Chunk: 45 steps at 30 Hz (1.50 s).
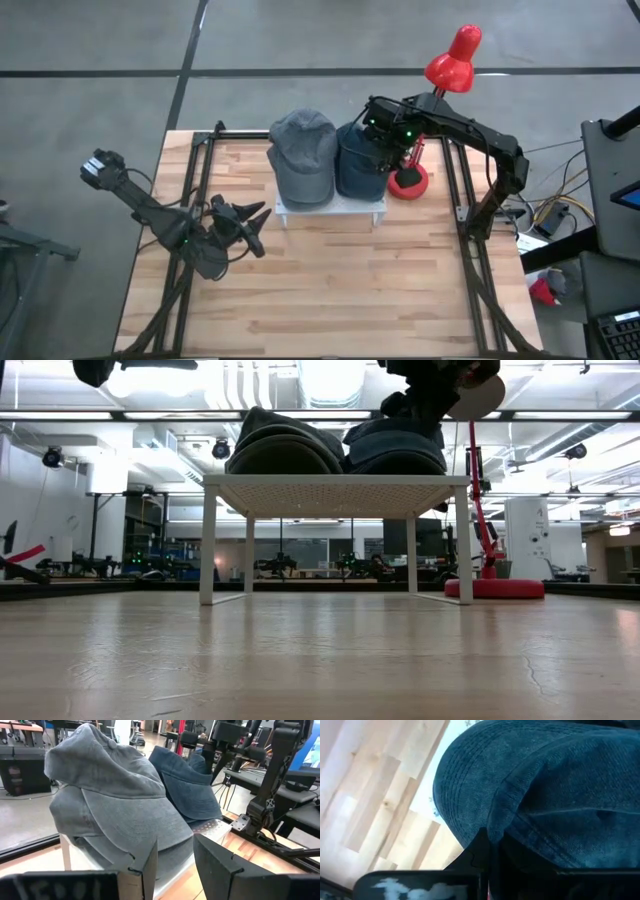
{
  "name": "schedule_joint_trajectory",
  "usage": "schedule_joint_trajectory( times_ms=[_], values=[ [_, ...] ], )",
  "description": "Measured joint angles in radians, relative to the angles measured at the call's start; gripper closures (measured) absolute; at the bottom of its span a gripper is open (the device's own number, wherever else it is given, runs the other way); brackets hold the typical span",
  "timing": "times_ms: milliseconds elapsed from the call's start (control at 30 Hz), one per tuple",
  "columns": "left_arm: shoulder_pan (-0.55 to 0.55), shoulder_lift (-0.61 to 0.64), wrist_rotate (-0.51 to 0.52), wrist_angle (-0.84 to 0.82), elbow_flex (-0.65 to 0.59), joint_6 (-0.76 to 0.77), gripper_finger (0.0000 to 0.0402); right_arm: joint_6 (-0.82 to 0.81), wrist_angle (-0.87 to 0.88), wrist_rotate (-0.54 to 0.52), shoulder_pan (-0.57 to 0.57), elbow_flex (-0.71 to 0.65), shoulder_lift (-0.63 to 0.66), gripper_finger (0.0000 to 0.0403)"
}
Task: Pick & Place hat
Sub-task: Stack the blue cap on the blue caps on the shelf
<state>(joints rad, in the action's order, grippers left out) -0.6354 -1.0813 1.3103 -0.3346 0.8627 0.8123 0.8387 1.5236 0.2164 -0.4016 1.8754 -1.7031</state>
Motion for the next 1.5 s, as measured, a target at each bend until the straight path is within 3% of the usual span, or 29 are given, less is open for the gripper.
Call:
schedule_joint_trajectory(
  times_ms=[500, 933, 1300, 1500],
  values=[
    [0.007, 0.0, -0.008, 0.005, 0.0, -0.004, 0.0273, -0.004, -0.005, -0.035, 0.059, -0.04, 0.0, 0.039],
    [0.007, -0.001, -0.013, 0.005, 0.0, -0.003, 0.0273, -0.022, -0.006, -0.082, 0.059, 0.032, 0.042, 0.039],
    [0.007, -0.001, -0.013, 0.006, 0.0, -0.002, 0.0273, -0.046, -0.002, -0.22, 0.059, 0.12, 0.046, 0.039],
    [0.007, -0.001, -0.013, 0.008, 0.0, 0.0, 0.0273, 0.005, -0.011, -0.228, 0.043, 0.116, 0.02, 0.039]
  ],
)
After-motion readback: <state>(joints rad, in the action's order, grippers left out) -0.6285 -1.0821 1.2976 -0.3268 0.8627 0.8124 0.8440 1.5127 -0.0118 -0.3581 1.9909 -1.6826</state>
